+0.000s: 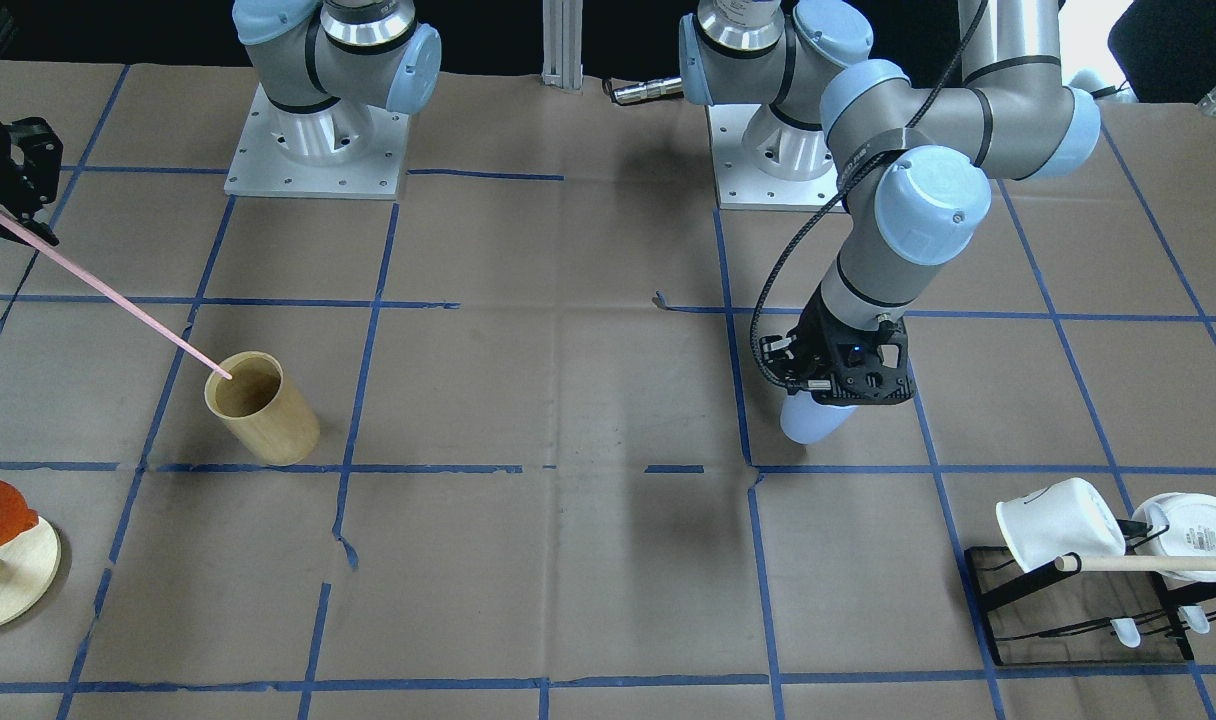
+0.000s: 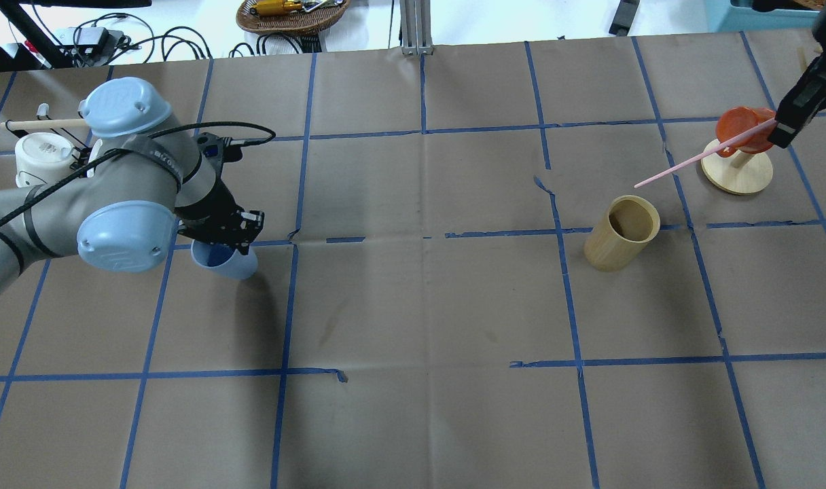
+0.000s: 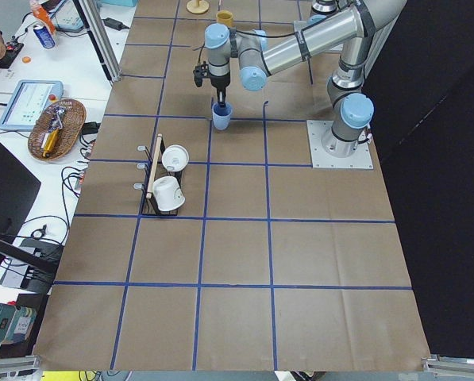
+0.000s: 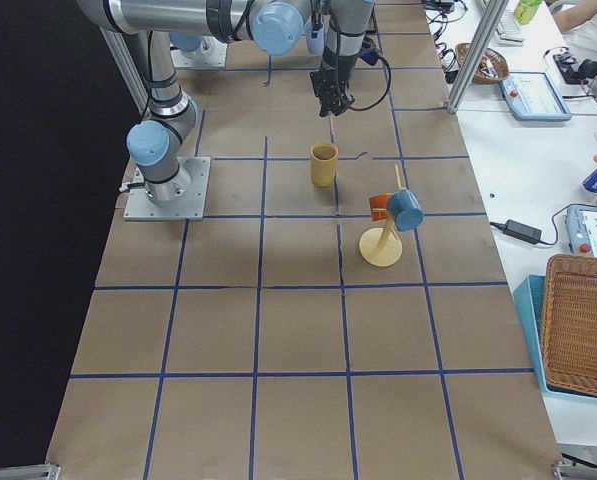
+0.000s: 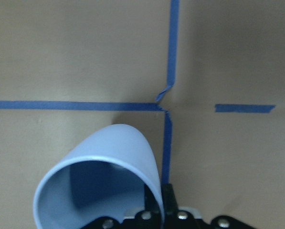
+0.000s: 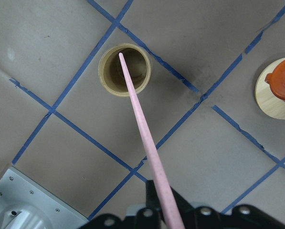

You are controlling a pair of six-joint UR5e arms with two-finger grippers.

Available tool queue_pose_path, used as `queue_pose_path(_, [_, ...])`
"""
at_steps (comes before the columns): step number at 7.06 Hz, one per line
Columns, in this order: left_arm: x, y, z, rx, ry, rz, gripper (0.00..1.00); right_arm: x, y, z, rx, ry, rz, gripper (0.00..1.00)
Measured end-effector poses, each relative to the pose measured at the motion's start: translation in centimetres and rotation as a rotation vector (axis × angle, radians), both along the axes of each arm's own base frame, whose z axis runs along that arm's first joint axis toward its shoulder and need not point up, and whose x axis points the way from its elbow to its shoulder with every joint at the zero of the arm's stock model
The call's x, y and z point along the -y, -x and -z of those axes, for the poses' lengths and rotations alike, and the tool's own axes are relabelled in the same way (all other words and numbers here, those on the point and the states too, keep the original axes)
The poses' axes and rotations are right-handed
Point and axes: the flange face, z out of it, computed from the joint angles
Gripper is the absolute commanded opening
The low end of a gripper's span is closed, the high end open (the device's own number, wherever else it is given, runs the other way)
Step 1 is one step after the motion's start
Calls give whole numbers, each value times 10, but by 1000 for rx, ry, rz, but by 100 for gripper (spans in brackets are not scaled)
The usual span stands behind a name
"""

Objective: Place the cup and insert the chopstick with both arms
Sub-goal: 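Carry the blue cup with the left gripper toward the table center and set it down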

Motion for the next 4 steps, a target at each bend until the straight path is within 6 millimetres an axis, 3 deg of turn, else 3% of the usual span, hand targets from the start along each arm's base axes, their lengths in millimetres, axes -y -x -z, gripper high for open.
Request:
queue_pose_path(2, [21,79,-16,-19,21,-53,0,2,1,2,-1,-2,-3,2])
queue_pose_path(4, [37,182,-12,-13,37,-74,0,3,2,5,-1,-6,-8,2])
